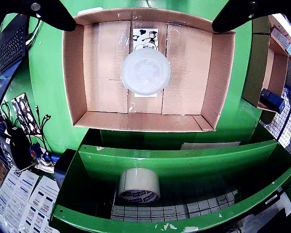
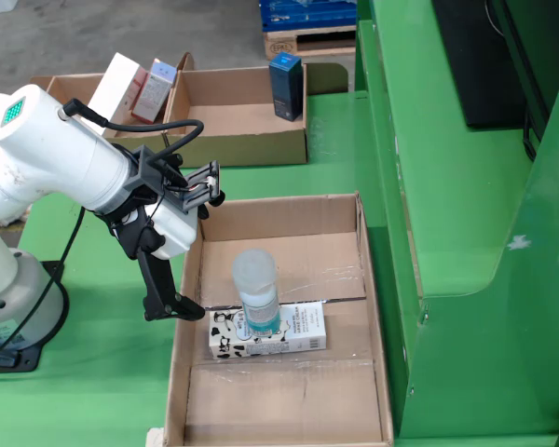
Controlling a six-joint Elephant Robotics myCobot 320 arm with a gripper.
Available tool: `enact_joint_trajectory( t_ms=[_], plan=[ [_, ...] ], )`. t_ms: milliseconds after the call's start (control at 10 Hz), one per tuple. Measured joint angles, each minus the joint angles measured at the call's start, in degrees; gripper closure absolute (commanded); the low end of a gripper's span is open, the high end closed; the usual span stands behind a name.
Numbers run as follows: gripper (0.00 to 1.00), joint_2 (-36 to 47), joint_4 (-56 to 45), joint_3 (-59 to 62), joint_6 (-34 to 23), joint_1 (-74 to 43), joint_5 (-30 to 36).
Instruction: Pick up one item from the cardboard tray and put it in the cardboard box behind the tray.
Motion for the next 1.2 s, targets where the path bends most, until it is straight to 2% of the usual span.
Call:
enact_joint_trajectory(
  t_ms=[800,1200],
  plan=[
    [0.00,-0.3,0.0,0.3,0.2,0.5,-0.2],
    [0.00,-6.2,-2.4,7.8,1.4,4.6,-1.1]
  ],
)
